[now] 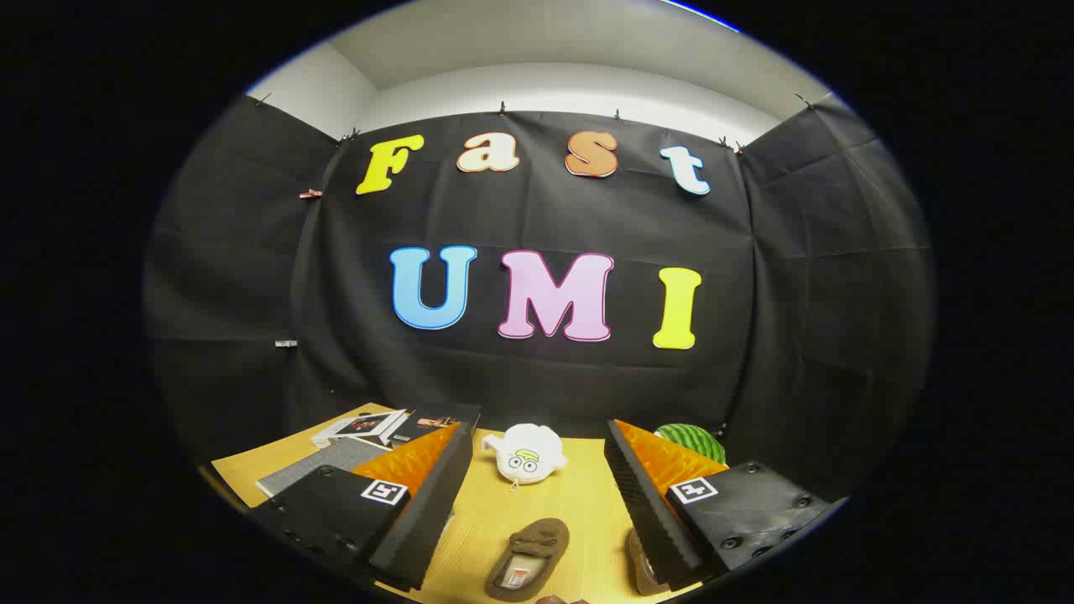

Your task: Open the storage box then place both shoes into the box .Put the left shoe in first, then the right shoe, with the right side of both shoes facing outward in a uniform manner.

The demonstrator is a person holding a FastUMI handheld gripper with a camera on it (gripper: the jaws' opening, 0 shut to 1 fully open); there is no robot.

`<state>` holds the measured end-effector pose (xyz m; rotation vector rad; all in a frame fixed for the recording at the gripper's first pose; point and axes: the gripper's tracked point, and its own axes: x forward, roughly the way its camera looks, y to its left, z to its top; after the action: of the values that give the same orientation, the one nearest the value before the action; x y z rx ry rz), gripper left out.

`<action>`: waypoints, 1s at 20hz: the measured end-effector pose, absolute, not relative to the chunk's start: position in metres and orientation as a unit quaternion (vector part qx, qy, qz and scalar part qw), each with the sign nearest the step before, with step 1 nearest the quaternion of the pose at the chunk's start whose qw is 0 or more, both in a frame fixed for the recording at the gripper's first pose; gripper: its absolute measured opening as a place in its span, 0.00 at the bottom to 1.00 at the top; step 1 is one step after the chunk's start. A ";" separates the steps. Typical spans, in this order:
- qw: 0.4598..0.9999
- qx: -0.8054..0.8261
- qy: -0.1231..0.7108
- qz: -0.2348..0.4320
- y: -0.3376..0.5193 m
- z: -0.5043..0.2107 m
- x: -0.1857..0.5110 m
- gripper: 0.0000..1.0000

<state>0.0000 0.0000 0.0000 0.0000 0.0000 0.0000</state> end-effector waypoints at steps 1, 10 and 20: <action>1.000 -0.001 0.002 0.002 0.001 -0.002 0.001 0.97; 1.000 -0.005 0.009 0.025 0.012 -0.008 0.006 0.97; 1.000 -0.001 0.018 0.021 0.004 -0.013 0.013 0.97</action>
<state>0.0129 0.0040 -0.0132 -0.0014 0.0362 0.0414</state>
